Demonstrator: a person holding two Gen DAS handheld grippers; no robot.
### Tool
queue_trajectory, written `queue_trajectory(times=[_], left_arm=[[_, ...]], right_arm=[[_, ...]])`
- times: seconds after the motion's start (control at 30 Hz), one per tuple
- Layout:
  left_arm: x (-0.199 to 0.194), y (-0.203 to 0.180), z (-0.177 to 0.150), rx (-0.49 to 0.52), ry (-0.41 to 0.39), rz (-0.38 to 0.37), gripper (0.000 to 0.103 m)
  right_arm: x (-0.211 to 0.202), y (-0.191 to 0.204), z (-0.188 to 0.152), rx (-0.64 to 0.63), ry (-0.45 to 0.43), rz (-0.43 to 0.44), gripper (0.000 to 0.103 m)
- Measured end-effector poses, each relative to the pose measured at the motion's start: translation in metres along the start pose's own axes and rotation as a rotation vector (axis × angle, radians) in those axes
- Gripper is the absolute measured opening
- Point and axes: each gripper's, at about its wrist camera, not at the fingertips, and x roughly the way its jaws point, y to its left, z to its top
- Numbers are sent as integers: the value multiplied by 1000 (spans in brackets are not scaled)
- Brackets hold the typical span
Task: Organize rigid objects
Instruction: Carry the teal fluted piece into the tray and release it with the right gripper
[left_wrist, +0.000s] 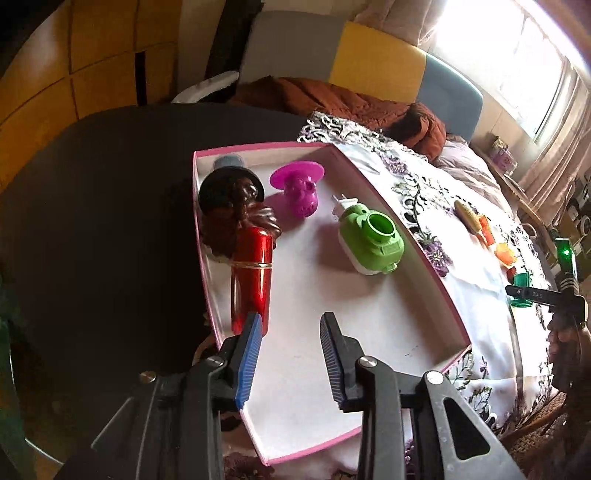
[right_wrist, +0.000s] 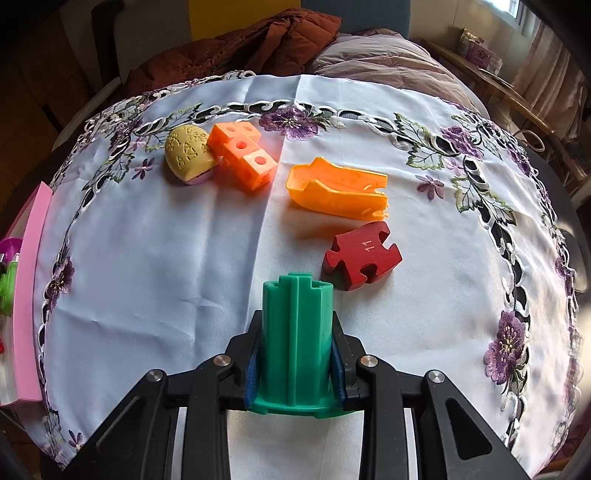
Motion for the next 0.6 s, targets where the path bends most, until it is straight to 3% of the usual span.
queue_trajectory(times=[0.3,0.6], left_arm=[[-22,-5,6,-12,-100,85,33],[-34,-12,7,3,-132,101,33]], right_arm=[[0,1,0,-7,-1,-5,31],[-1,5,-2,-40,-8,-25,31]])
